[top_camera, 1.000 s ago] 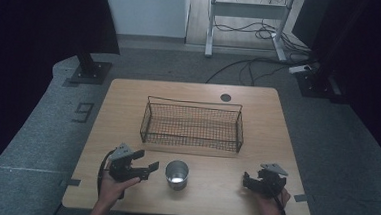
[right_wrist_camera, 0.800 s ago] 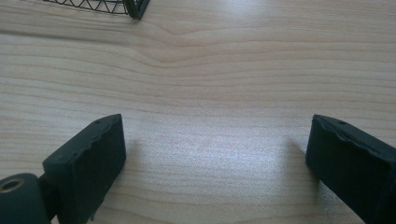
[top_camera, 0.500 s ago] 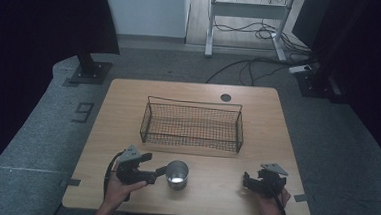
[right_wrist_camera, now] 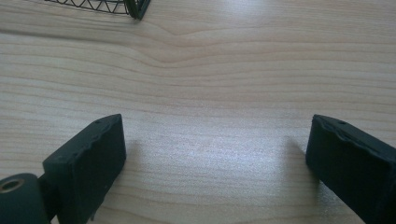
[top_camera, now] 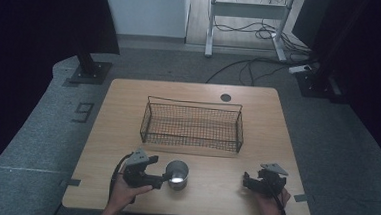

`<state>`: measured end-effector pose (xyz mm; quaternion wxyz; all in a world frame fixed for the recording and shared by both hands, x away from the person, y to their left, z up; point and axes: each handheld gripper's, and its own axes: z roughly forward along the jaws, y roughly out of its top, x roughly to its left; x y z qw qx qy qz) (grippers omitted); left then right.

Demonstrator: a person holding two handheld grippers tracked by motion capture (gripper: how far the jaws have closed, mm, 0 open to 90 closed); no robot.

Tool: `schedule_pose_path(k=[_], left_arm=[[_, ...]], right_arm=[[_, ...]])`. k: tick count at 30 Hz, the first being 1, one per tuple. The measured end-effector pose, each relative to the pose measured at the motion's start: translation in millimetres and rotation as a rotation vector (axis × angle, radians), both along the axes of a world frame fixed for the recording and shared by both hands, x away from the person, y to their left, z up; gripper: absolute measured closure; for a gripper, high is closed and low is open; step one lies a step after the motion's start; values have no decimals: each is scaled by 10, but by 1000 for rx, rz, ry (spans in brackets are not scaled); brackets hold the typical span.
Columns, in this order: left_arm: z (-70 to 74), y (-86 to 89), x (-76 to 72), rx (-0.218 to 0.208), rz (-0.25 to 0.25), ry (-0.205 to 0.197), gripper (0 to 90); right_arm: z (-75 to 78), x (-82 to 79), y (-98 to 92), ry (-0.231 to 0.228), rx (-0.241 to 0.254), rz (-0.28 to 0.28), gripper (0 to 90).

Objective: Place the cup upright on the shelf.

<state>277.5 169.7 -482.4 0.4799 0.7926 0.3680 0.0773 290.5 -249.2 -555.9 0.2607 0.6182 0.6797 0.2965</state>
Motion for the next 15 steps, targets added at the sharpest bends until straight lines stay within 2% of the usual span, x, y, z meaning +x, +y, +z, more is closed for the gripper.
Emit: schedule_pose_path(k=[15], left_arm=[[-96,-141,0,25,-4,20,64]], right_arm=[[0,0,0,0,0,0,49]])
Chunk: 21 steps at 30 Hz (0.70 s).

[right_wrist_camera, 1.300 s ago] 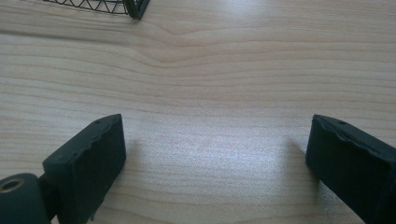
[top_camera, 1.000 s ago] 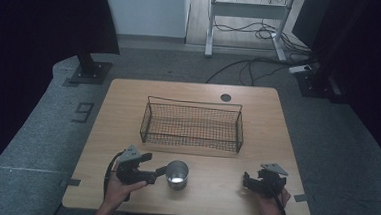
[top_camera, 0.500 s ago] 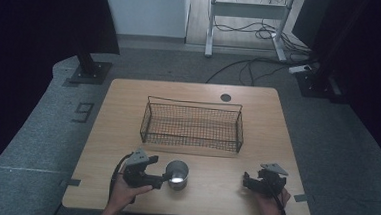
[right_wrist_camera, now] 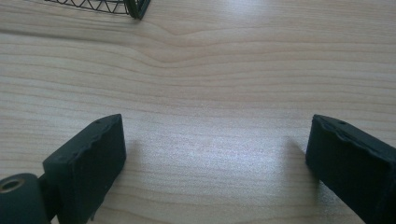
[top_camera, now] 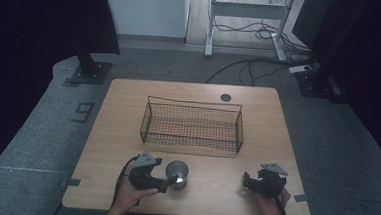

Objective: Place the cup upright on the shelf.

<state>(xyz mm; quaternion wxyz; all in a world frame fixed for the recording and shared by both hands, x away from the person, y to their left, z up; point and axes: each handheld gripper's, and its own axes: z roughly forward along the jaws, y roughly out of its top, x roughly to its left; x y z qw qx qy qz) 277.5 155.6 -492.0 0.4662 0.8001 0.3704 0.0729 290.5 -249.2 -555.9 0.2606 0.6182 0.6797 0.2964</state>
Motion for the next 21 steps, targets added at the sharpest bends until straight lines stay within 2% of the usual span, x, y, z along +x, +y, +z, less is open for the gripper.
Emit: schedule_pose_path(k=[8,17,21], left_arm=[[-54,-36,13,8,-7,6,41],[-38,-123,-42,12,-41,-14,19],[-76,-188,-45,36,-54,-12,11]], right_arm=[[0,0,1,0,-1,-1,49],[0,1,0,1,0,0,49],[0,1,1,0,0,0,49]])
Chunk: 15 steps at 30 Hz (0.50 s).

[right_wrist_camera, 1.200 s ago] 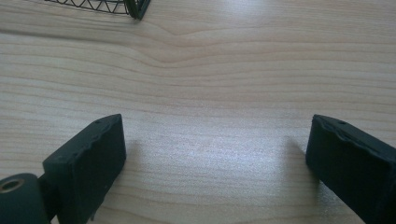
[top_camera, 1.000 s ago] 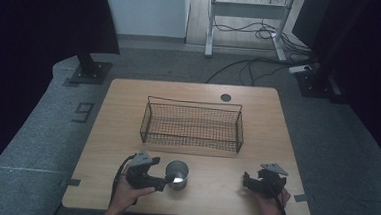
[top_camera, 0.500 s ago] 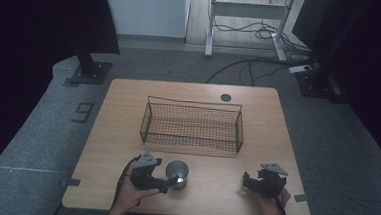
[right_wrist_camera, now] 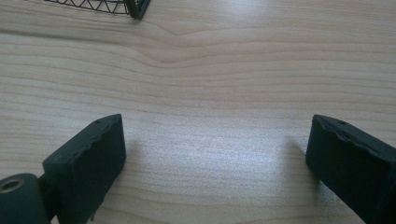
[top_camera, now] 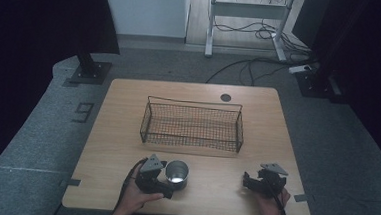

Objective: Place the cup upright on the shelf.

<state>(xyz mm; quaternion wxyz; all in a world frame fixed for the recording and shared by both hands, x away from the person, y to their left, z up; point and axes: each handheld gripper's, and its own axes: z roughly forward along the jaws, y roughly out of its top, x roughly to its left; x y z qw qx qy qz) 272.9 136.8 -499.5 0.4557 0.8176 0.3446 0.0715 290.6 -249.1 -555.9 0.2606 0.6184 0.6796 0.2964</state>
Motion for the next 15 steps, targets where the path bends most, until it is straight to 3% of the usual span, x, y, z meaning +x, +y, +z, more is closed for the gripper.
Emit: schedule_pose_path(k=[15], left_arm=[[-72,-206,105,29,19,-13,57]], right_arm=[[1,3,0,1,-1,0,48]])
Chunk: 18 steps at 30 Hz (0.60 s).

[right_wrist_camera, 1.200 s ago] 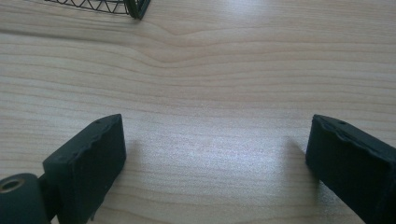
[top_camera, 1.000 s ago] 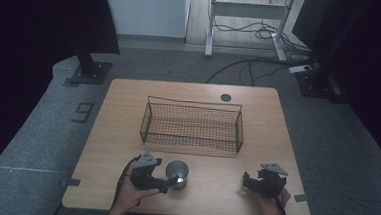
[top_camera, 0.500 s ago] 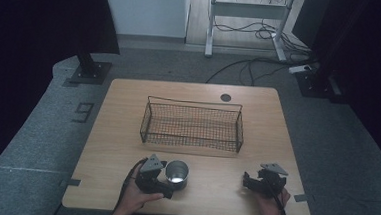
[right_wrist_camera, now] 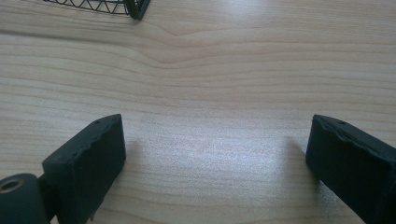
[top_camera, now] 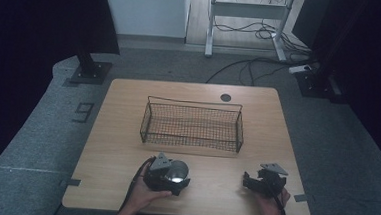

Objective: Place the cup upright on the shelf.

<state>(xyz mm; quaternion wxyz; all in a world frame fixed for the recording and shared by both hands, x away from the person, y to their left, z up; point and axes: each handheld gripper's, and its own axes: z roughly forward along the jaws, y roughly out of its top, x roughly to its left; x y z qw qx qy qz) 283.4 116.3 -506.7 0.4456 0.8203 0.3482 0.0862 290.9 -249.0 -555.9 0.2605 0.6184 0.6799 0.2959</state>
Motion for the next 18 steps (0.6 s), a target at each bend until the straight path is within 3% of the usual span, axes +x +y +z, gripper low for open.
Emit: schedule_pose_path(k=[4,18], left_arm=[[-31,-9,10,9,20,-20,134],[-20,14,-8,-9,4,-57,146]], right_arm=[[0,0,0,0,1,0,48],[0,3,-4,1,1,3,48]])
